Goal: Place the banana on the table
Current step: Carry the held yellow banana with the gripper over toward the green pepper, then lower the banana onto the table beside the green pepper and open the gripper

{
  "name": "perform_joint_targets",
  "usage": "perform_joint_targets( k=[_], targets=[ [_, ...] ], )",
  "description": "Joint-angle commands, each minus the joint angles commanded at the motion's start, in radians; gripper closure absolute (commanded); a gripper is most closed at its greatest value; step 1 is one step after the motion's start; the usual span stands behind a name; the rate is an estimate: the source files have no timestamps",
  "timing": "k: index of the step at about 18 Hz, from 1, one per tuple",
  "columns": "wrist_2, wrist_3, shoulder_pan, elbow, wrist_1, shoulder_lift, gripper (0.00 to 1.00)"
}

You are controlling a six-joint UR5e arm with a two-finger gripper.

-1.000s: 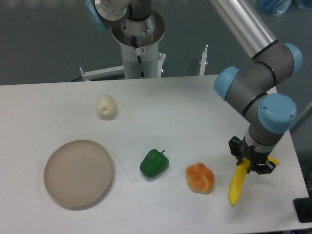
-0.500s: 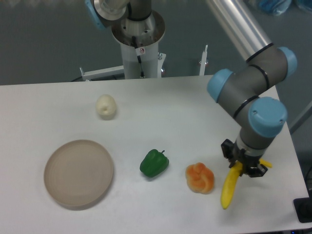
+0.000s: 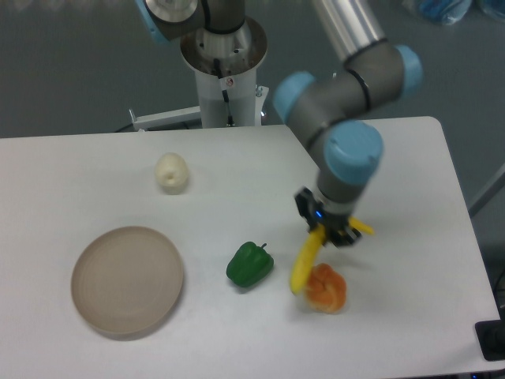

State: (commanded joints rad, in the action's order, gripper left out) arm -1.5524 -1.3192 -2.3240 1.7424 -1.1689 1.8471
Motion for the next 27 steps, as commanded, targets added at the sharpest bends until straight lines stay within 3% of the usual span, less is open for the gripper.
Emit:
perform_joint_targets(
  k=[4,7,10,14,17,19,24,27],
  targets=[
    [-0.009,0.002,-0.003,0.058,0.000,-0.005,0.96],
    [-0.009,-0.002,0.000,0.101,0.002,-0.054,0.96],
    [-0.003,-0.002,0.079,0.108,0.003,-0.078,0.95],
    [-0.009,0.011,0.142,0.111,0.003,-0.074,0.86],
    [-0.011,0.011,0.173,0.157,0.002,-0.077,0.84],
    [-0.011,0.011,0.193,0.166,0.003,-0.065,0.83],
    [-0.011,0.011,0.201,0.164,0.037,0.012,0.69],
    [-0.011,0.009,0.202,0.170,0.063,0.034,0.69]
  ],
)
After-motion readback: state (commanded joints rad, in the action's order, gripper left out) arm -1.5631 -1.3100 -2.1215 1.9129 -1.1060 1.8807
